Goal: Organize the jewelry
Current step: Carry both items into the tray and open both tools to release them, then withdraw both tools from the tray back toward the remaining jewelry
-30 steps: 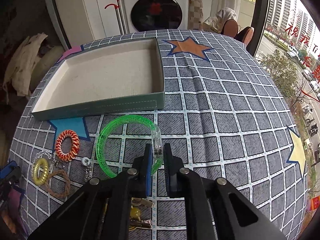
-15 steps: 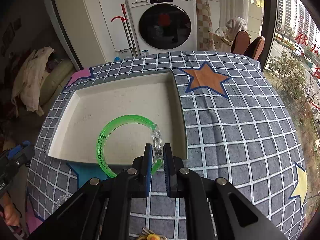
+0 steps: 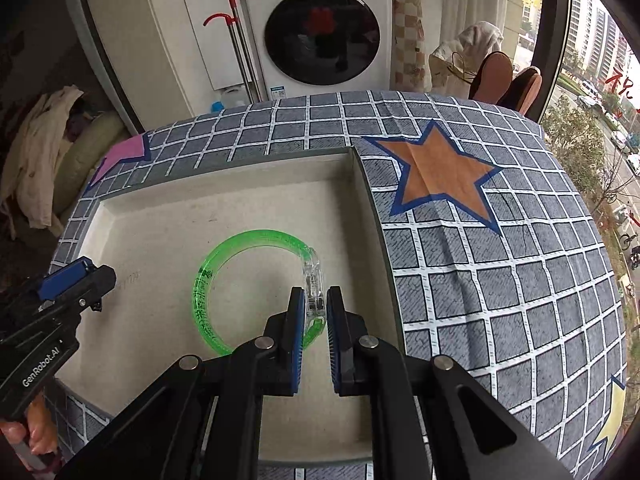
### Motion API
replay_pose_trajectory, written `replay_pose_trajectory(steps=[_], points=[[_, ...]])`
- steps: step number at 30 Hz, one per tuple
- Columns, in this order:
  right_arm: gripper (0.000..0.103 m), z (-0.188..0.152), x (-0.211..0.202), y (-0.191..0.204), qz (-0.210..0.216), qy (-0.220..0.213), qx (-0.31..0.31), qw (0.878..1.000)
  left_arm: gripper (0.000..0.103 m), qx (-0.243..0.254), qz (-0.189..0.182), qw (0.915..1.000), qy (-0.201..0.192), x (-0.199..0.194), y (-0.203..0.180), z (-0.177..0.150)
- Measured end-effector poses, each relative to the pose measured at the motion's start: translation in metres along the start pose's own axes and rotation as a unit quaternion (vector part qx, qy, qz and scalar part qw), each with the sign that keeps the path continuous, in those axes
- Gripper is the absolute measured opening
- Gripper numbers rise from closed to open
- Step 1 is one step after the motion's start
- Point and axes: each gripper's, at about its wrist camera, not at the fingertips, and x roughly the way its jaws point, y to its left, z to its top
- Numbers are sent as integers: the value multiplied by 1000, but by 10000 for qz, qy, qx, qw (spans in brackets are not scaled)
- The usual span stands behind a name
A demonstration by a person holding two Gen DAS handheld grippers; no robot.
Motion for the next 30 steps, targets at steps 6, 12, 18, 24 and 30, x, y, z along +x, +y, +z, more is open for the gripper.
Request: replay_pose_trajectory(steps=[6, 12, 18, 24, 30], points=[[12, -1, 18, 1, -69, 149, 17, 9999, 55, -2, 174, 9997, 180, 20, -2, -5], [15, -7, 23, 4, -129, 160, 19, 9998, 59, 246, 533, 9981, 176, 27, -9, -8], [43, -9, 16, 6, 7, 77, 45, 10000, 85, 430, 784, 9960, 60, 21, -14, -10], [52, -14, -18, 4, 299, -236, 249, 9990, 85, 333, 638, 9974, -98, 1, -14, -10], [65, -29, -58, -3, 481, -528, 378, 9967, 103, 341, 607, 9967, -414, -36, -15, -22]])
